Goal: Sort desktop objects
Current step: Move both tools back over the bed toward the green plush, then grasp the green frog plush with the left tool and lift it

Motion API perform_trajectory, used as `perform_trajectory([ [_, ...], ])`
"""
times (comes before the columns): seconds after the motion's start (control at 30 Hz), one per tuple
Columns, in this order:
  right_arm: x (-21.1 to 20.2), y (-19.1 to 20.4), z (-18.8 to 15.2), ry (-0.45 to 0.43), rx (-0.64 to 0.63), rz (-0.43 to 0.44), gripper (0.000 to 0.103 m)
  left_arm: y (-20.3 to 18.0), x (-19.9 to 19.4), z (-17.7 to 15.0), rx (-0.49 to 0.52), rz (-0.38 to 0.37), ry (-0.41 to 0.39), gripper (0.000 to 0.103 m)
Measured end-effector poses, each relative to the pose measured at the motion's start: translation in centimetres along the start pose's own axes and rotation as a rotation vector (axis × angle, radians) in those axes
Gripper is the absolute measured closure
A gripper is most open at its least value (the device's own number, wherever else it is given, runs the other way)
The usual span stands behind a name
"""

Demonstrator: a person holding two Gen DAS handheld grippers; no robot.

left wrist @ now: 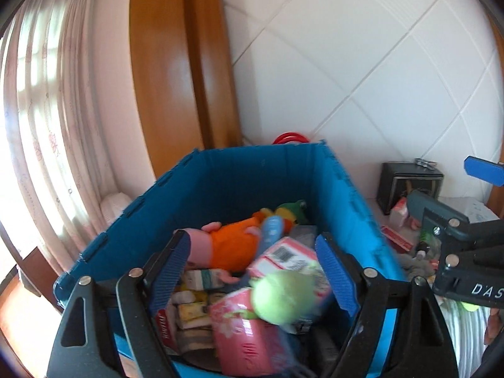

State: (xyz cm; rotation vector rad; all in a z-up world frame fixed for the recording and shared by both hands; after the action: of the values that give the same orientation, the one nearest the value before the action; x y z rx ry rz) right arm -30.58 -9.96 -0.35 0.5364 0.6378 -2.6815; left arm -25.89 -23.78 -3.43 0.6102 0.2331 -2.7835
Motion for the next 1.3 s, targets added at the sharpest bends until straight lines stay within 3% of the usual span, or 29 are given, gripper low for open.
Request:
perform_trajectory([
  [0.17,-2.7,-4.7,-3.6,0.012,0.048,-0.099,0.0,-5.8,-1.5,-1.1,0.029,-0.096,0.002,0.017],
  [0.33,-4.9,-11.4,-9.2,0.072,0.145,-0.169,0.0,-14.2,-2.6,-2.7,0.097,-0.201,0.024,0.016],
  [0.7,-8.6,-27.6,-27.0,0.304,0.391,-0.347,0.0,-30.7,-1.0,-10.8,0.228,-0.378,0.187,0.015],
  [1.0,-7.7,-31.9,-39.0,0.481,0.527,-0.312,0.0,-37.7,3.2,-18.4,0.284,-0.368,0.342,0.015],
  [1.3,-3.5,-31.6,-43.5,0.592,0.574,-0.269,0.0,-40.8,8.6,-22.9,0.362,-0.371,0.438,0.015],
])
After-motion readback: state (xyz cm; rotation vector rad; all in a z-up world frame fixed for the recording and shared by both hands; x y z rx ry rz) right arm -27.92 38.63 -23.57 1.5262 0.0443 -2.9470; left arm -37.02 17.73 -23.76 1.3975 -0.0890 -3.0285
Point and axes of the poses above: each gripper's, at about its wrist camera, not at the fingertips, and x roughly the way its jaws point, y to its left, z to its top, the point moved 10 cm from there along x, roughly the way its jaws point, and after that the axes turned 13 degrees about -x, right-handed, at the moved point
